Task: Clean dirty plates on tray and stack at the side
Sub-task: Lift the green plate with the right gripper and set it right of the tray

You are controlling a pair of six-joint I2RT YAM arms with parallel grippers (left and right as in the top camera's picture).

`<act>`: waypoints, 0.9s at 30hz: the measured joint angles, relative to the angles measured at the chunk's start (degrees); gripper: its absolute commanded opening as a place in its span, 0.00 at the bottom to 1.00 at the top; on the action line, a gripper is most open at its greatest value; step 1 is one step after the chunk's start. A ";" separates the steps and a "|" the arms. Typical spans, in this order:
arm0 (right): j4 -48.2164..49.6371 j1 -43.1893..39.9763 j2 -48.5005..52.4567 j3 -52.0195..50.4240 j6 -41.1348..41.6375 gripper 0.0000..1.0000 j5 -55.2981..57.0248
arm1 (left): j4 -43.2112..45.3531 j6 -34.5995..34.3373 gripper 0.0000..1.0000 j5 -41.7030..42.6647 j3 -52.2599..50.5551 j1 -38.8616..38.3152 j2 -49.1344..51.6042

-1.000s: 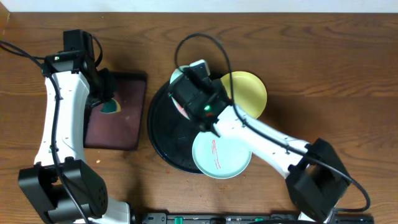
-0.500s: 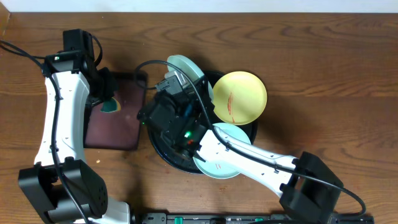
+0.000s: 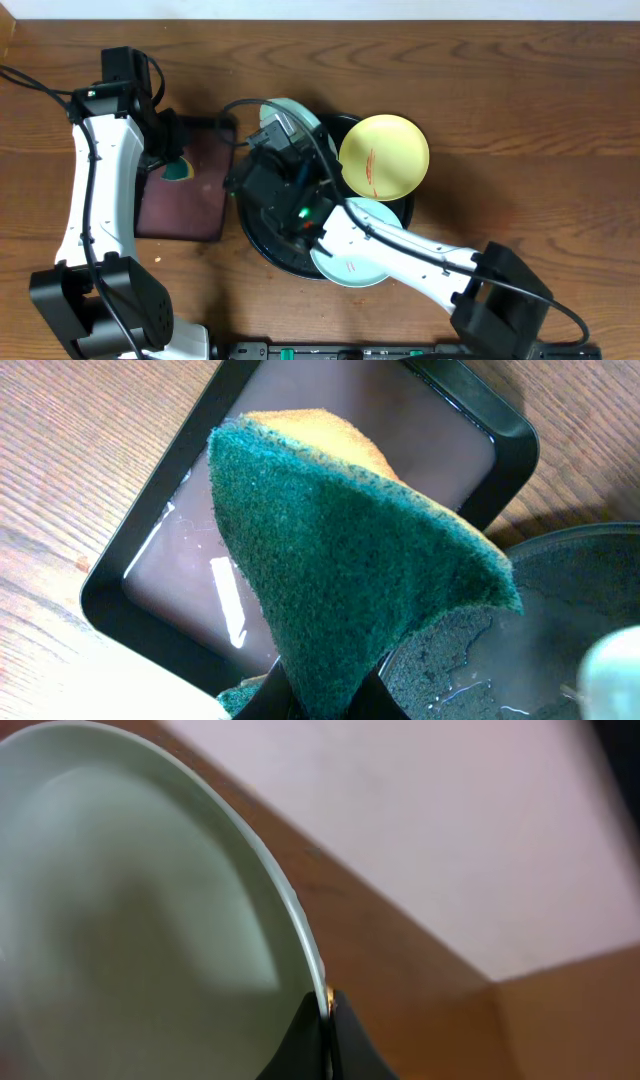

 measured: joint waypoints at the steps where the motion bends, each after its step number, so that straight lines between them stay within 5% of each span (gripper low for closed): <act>1: -0.52 -0.66 -0.17 0.00 0.22 0.01 -2.47 | -0.04 0.00 0.07 0.00 0.00 0.00 0.00; 8: -6.21 -10.38 -6.05 0.00 4.81 0.01 -25.11 | -0.90 0.00 0.07 0.04 -0.04 0.00 0.00; 18: -16.37 -36.33 -19.15 0.02 12.31 0.01 -60.81 | -0.92 0.00 0.07 0.02 -0.11 0.00 0.00; 27: -27.98 -59.14 -21.22 -0.02 15.21 0.01 -70.44 | -0.90 0.00 0.07 0.02 -0.11 0.00 0.00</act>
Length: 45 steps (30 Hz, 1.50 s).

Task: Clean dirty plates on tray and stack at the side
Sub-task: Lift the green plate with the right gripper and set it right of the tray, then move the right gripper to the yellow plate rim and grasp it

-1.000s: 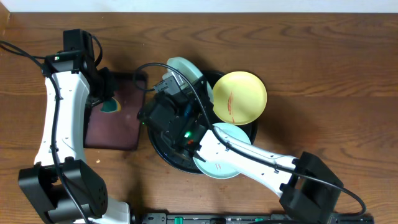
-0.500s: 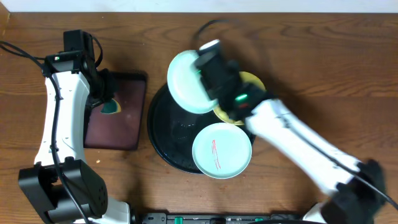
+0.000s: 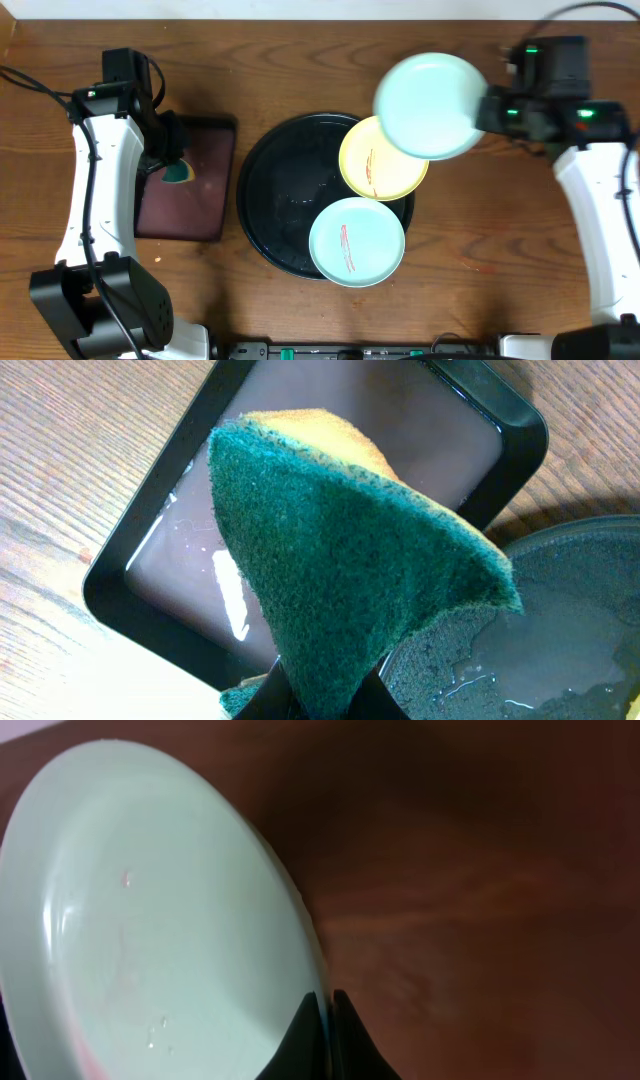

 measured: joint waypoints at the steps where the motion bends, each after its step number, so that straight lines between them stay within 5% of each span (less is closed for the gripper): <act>1: -1.20 -2.21 0.00 0.00 0.07 0.01 -0.33 | -0.02 0.00 0.07 0.00 0.00 0.00 0.00; 10: -3.89 -15.02 0.07 -6.93 0.11 0.01 -0.33 | 0.00 0.00 0.07 0.00 0.00 0.00 0.00; 23: 14.16 -16.02 0.15 -29.27 -0.87 0.01 0.90 | 0.00 0.00 0.07 -0.02 0.00 0.00 0.00; 27: 17.11 -15.89 0.15 -32.50 -2.14 0.08 0.76 | 0.00 0.07 0.07 0.00 0.00 0.00 0.00; 38: 13.31 -13.05 0.15 -31.89 -6.62 0.23 -0.46 | 0.04 3.52 0.07 0.00 0.00 0.00 0.00; 45: 7.69 -7.34 0.15 -21.84 -8.70 0.35 -1.14 | 2.19 6.67 0.07 -0.02 0.00 0.00 0.00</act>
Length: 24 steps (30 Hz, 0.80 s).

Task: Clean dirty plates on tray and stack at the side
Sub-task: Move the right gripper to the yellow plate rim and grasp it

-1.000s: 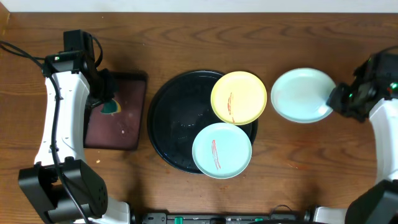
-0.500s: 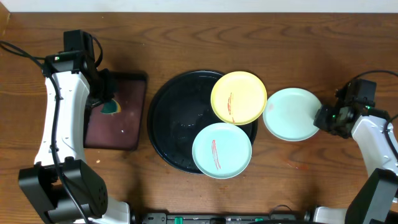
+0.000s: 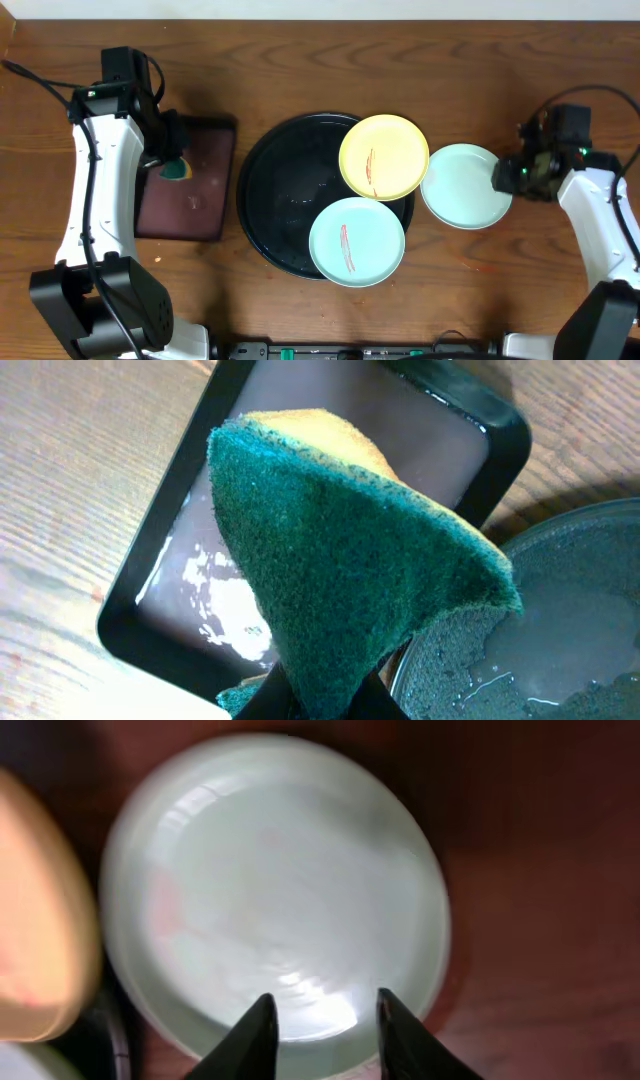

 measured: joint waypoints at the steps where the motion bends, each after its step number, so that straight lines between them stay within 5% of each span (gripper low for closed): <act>1: 0.04 1.05 0.00 1.29 -0.15 0.36 -0.09 | 0.33 0.28 0.07 0.00 0.00 0.00 0.00; 12: 6.73 12.81 3.13 3.96 -0.09 0.43 -0.63 | 1.33 1.01 0.07 0.00 0.00 0.00 0.00; 24: 15.43 17.25 17.35 3.96 0.83 0.37 -0.81 | 1.36 1.01 0.07 0.00 0.00 0.00 0.00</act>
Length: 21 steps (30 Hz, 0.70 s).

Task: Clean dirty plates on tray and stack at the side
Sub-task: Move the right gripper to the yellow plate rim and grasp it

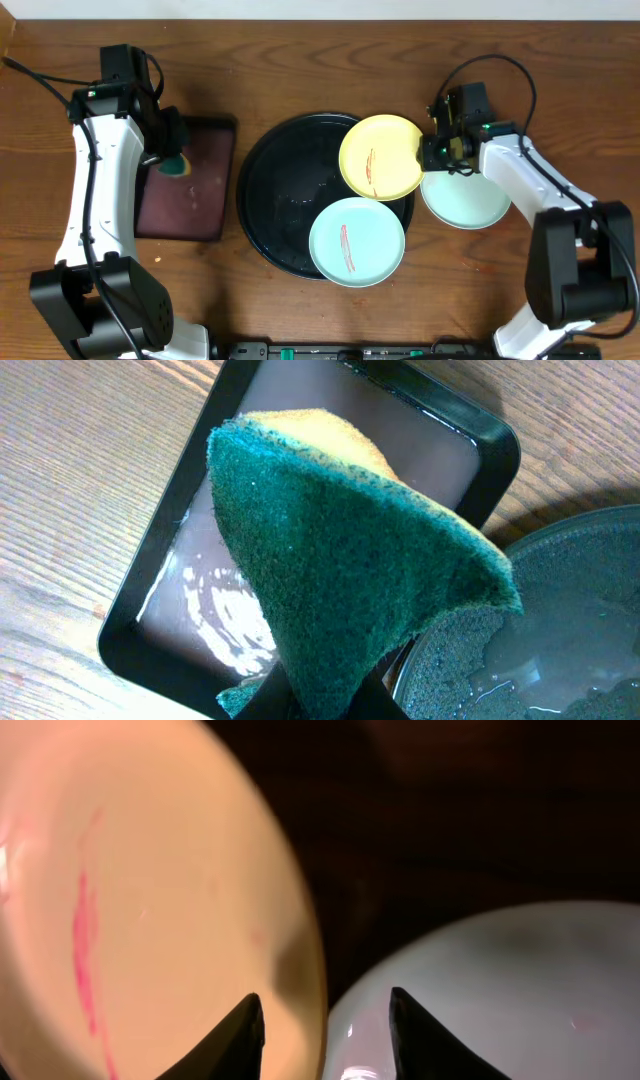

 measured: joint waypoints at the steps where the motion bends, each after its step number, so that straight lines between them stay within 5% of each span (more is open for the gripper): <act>1: 0.70 0.00 0.39 0.00 0.22 0.36 0.00 | -0.02 0.00 0.07 0.00 0.00 0.00 0.00; 21: 3.89 0.00 0.85 0.00 2.12 0.05 0.81 | -0.02 0.00 0.07 0.00 0.00 0.00 0.00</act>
